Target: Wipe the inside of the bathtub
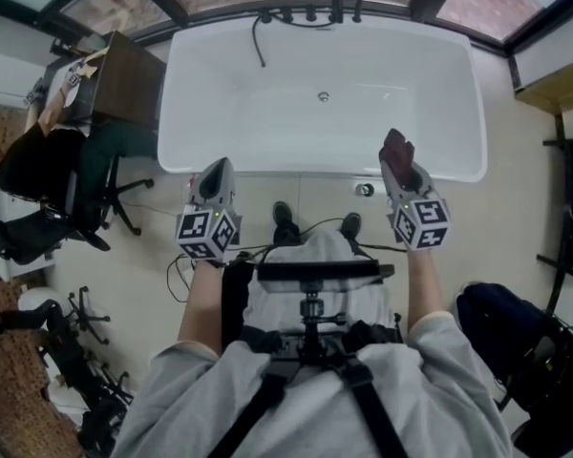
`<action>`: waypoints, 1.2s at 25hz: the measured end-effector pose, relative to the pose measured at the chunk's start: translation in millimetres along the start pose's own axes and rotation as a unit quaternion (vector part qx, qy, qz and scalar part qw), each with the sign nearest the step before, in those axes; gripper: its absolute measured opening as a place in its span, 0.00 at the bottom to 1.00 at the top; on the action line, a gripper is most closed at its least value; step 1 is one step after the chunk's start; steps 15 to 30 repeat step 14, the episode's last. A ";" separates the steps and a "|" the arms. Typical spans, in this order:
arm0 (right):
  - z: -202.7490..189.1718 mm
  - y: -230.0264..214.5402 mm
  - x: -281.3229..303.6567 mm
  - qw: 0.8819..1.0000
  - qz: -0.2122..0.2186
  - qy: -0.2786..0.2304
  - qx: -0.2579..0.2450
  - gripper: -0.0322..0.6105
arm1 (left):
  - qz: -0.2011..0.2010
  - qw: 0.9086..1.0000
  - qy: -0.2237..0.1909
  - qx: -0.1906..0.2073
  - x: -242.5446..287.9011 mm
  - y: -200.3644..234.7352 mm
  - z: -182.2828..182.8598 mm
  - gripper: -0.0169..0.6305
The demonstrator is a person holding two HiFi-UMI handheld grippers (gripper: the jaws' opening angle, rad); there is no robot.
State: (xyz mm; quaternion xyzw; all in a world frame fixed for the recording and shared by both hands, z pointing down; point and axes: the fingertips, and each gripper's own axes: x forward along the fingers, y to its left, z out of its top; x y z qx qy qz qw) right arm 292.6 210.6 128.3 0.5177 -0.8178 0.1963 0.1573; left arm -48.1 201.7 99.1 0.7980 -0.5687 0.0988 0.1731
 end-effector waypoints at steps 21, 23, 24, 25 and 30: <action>3.0 11.2 -1.9 1.000 0.001 0.003 -0.015 0.23 | -0.014 1.000 -0.002 0.004 3.2 -5.1 -0.9 0.04; 3.0 11.2 -1.9 1.000 0.001 0.003 -0.015 0.23 | -0.014 1.000 -0.002 0.004 3.2 -5.1 -0.9 0.04; 3.0 11.2 -1.9 1.000 0.001 0.003 -0.015 0.23 | -0.014 1.000 -0.002 0.004 3.2 -5.1 -0.9 0.04; 3.0 11.2 -1.9 1.000 0.001 0.003 -0.015 0.23 | -0.014 1.000 -0.002 0.004 3.2 -5.1 -0.9 0.04; 3.0 11.2 -1.9 1.000 0.001 0.003 -0.015 0.23 | -0.014 1.000 -0.002 0.004 3.2 -5.1 -0.9 0.04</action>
